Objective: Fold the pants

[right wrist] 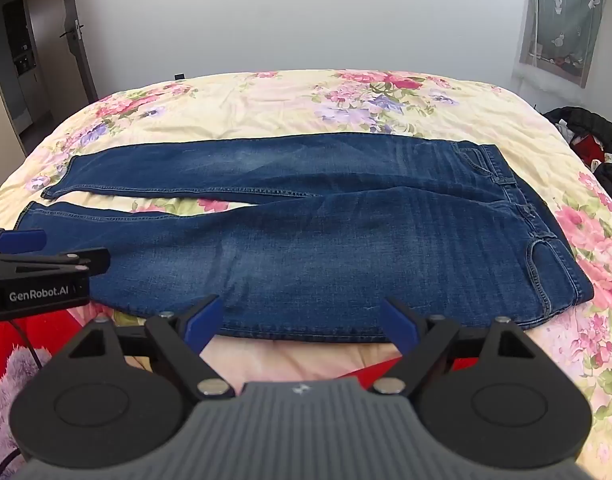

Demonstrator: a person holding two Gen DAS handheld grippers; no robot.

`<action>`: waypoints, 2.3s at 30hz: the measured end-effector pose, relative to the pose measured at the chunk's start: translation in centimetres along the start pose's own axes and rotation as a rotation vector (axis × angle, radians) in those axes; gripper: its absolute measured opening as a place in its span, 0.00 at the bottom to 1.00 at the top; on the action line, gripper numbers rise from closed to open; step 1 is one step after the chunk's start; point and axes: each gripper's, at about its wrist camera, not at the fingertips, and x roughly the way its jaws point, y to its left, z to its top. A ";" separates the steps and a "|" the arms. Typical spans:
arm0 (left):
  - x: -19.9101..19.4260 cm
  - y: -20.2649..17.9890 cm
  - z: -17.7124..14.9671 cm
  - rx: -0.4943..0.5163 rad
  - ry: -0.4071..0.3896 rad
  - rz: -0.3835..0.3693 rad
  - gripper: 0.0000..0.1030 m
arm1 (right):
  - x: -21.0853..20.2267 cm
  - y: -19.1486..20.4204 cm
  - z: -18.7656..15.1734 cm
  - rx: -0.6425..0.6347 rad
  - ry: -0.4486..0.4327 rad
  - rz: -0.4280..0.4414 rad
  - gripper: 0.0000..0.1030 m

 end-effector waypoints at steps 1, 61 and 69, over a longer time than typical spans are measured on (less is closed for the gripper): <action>0.0 0.0 0.0 0.004 -0.001 -0.003 0.89 | 0.0 0.0 0.0 0.000 0.002 0.000 0.80; -1.1 0.0 0.0 0.005 -0.020 -0.017 0.87 | 0.0 0.4 -0.4 -0.003 -0.004 -0.002 0.80; -1.1 0.0 0.0 0.007 -0.019 -0.016 0.87 | 0.0 0.3 -0.5 -0.002 -0.006 0.000 0.80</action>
